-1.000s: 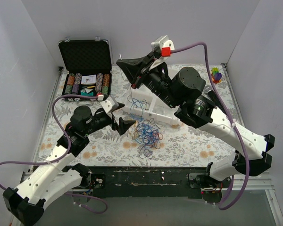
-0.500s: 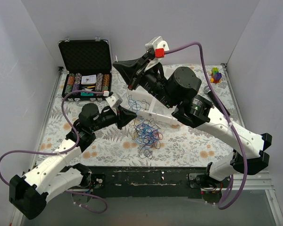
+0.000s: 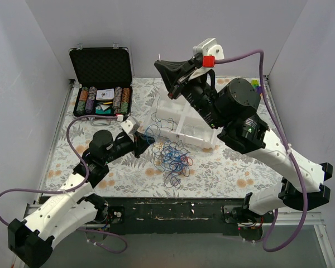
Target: Untangle the cables
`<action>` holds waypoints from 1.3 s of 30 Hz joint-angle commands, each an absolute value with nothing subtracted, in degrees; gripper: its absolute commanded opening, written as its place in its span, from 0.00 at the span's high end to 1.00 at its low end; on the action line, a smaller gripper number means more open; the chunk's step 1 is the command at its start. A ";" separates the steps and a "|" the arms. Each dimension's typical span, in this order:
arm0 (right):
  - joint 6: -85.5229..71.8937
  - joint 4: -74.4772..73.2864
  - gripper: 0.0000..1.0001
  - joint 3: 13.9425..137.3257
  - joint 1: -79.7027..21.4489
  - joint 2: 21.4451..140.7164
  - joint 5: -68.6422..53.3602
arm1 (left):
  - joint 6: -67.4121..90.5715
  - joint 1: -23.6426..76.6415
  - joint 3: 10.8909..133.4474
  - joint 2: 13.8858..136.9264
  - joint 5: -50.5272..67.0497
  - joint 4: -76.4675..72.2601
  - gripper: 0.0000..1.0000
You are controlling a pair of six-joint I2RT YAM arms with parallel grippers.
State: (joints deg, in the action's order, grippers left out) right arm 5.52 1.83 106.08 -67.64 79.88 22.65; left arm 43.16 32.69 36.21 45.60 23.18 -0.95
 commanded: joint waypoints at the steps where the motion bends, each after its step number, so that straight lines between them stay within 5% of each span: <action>1: 13.79 3.34 0.99 112.49 -67.94 80.76 28.47 | 39.73 32.26 34.11 41.76 21.19 4.04 0.92; 16: 34.01 9.31 0.99 128.40 -64.51 89.56 37.09 | 30.86 32.26 25.14 39.02 8.97 7.65 0.98; 39: 53.96 28.39 0.99 127.35 -61.79 82.53 39.38 | 16.96 31.03 17.23 44.12 -6.42 4.75 1.00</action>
